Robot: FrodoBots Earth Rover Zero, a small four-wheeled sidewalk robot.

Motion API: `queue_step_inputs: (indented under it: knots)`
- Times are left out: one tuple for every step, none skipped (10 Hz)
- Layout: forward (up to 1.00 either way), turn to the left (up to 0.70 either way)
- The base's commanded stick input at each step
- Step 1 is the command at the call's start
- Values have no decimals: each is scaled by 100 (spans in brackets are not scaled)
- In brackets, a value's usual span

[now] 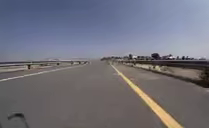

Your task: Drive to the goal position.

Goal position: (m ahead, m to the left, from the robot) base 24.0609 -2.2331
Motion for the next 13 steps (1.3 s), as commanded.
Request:
queue_step_inputs:
  knots:
    - [100,0]
    - [100,0]
    - [100,0]
    - [100,0]
    - [100,0]
    - [100,0]
    - [100,0]
    - [100,0]
    - [100,0]
    - [100,0]
    - [100,0]
    - [100,0]
    - [100,0]
